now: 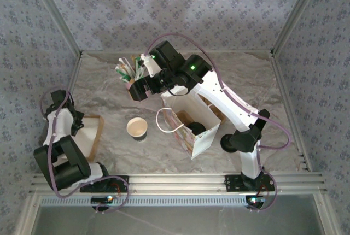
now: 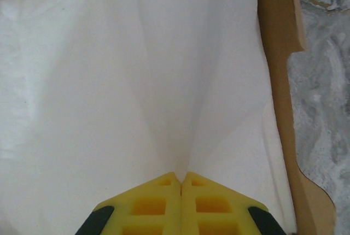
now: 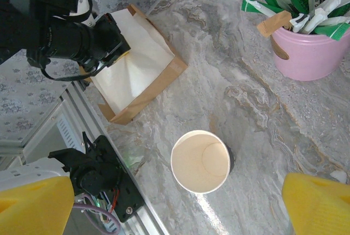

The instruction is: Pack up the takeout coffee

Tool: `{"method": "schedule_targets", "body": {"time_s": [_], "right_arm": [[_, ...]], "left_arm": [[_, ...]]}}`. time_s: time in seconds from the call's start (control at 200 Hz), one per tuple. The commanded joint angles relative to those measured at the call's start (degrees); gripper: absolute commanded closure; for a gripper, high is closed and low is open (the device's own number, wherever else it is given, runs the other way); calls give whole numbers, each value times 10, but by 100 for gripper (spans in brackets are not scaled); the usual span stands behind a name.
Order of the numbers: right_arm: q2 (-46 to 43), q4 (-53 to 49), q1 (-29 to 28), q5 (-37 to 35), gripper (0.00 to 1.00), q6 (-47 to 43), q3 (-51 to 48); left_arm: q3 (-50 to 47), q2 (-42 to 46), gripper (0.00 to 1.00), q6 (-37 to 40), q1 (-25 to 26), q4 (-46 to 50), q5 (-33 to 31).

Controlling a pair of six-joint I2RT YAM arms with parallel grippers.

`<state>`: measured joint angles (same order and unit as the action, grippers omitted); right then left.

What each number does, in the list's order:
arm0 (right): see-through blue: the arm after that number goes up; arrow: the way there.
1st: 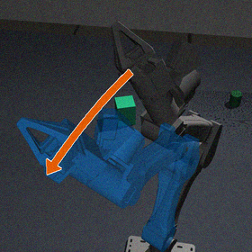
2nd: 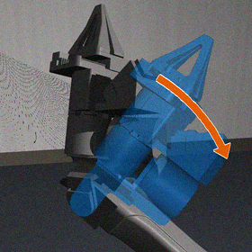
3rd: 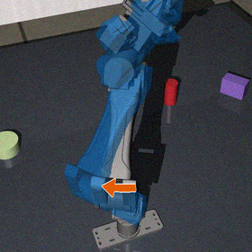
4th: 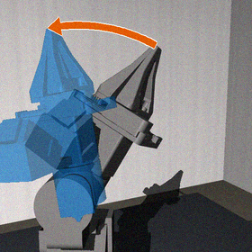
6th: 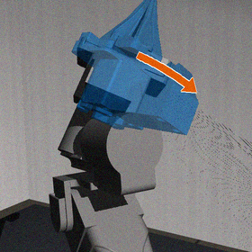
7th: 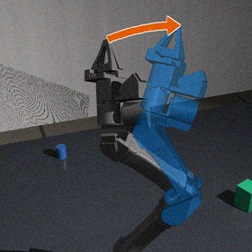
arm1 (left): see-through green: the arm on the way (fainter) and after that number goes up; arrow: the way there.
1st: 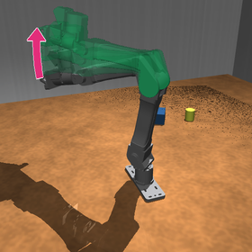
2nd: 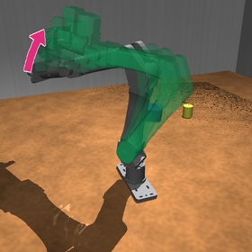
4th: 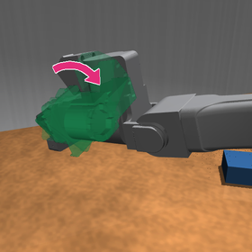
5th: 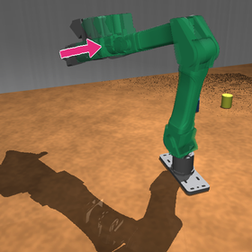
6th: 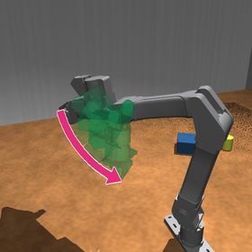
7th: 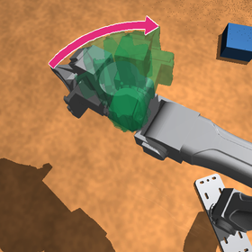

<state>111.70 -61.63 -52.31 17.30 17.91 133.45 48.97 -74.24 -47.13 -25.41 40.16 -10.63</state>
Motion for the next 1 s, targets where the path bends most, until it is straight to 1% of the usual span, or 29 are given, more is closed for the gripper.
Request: {"method": "schedule_targets", "body": {"time_s": [0.0,0.38,0.545,0.65,0.73,0.994], "right_arm": [[1,-15,-6,-5,0,-11,13],[-5,-12,-9,-4,0,-13,12],[-16,-5,-13,-7,0,-26,2],[-29,5,-18,-13,0,-42,-10],[-42,21,-19,-12,0,-52,-25],[-97,83,-20,-11,0,-90,-85]], "left_arm": [[22,26,100,14,-4,40,15],[75,107,100,34,2,100,56],[108,120,100,51,13,112,105],[139,123,100,69,34,124,124],[165,120,100,78,60,136,126],[244,117,100,103,133,168,173]]}}
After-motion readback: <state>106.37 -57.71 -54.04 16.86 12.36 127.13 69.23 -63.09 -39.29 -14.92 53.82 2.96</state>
